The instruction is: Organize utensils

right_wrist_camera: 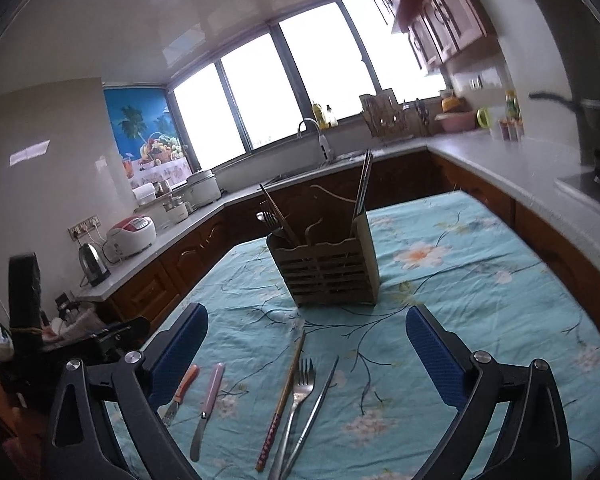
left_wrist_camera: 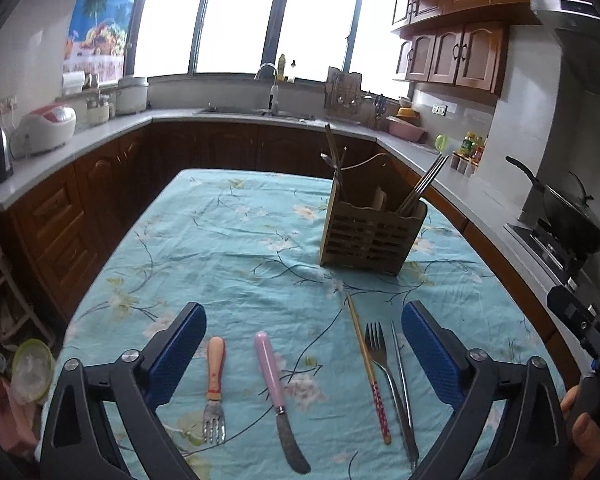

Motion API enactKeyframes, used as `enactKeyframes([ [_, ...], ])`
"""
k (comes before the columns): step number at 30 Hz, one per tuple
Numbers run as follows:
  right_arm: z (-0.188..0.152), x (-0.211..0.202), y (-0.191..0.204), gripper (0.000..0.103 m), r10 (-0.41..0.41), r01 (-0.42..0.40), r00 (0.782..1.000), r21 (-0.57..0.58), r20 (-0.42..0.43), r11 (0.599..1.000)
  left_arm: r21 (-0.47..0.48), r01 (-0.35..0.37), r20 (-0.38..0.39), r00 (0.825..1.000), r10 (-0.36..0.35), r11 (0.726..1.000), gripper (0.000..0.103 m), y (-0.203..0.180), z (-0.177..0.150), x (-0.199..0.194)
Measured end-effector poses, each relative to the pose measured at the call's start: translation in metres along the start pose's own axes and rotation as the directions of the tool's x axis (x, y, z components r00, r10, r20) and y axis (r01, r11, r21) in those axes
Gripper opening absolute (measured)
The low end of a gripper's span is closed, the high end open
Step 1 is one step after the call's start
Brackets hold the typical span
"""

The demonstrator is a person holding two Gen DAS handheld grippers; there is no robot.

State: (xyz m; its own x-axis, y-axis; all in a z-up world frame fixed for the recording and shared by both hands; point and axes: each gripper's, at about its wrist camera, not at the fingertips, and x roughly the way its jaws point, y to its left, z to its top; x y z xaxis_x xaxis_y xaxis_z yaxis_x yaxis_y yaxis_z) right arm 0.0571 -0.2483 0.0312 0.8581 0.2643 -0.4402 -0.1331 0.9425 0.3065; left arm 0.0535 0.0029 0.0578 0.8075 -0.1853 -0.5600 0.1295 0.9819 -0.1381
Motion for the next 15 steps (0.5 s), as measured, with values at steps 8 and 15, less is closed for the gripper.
enactKeyframes([
  [8,0.004,-0.022,0.022,0.103,-0.036,0.040,0.999,-0.106,0.041,0.994,0.080,-0.037,0.062,0.998,0.032,0.996,0.102,-0.010,-0.013,-0.034],
  [15,-0.006,-0.023,0.035,0.103,-0.053,0.068,0.995,-0.182,0.090,0.981,0.051,-0.075,0.080,0.994,0.071,0.996,0.102,-0.005,-0.027,-0.031],
])
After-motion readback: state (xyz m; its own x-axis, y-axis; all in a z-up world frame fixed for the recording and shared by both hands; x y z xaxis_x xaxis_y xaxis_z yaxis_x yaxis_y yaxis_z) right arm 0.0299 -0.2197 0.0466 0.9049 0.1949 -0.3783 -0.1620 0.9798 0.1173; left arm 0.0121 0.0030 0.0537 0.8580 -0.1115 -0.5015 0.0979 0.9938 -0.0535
